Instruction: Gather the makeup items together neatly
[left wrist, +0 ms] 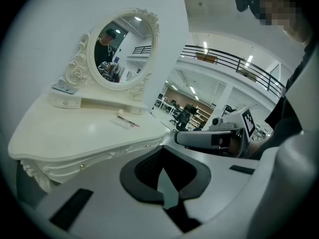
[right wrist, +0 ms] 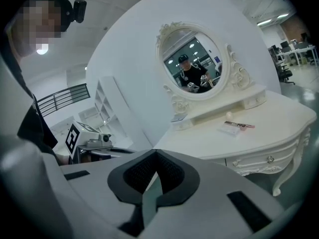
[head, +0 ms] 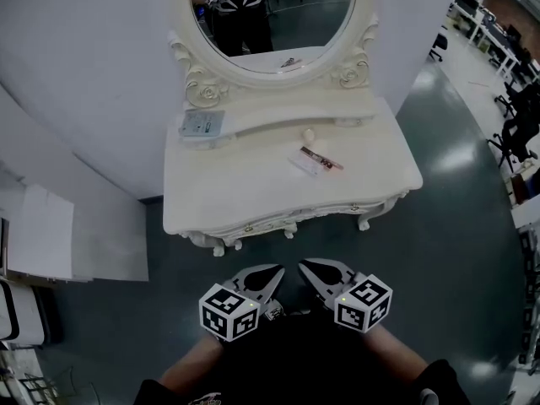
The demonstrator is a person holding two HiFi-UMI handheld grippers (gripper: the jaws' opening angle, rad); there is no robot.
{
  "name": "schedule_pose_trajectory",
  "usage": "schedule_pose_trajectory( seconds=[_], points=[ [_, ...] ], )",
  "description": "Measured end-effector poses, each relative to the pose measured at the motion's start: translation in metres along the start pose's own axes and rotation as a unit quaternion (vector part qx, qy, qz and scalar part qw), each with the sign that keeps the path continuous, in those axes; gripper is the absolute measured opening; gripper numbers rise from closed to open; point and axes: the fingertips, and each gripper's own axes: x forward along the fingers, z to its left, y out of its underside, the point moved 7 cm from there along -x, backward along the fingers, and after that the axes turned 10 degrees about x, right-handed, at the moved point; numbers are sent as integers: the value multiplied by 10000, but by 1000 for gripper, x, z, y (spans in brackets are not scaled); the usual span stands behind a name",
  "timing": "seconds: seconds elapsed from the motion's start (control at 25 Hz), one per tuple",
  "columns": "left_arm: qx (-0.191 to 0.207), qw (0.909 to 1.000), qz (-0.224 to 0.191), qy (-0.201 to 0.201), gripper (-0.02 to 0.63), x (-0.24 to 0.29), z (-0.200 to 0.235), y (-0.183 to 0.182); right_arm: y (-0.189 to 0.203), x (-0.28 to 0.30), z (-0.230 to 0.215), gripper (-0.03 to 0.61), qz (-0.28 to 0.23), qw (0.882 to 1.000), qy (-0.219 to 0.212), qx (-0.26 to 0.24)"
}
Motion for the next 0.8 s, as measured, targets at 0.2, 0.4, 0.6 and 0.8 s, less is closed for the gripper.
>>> schedule_pose_trajectory(
  seconds=[0.2, 0.4, 0.6, 0.8],
  points=[
    [-12, 10000, -11, -11, 9, 9, 0, -4, -5, -5, -5, 29, 94, 9999, 28, -49],
    [-94, 9999, -34, -69, 9, 30, 2, -14, -21, -12, -27, 29, 126, 9999, 14, 4],
    [-105, 9990, -73, -419, 9, 52, 5, -33, -53, -14, -58, 29, 288, 9994, -166, -20],
    [-273, 9966, -34, -770, 9, 83, 13, -45, -80, -11, -100, 29, 406, 9987, -291, -81]
  ],
)
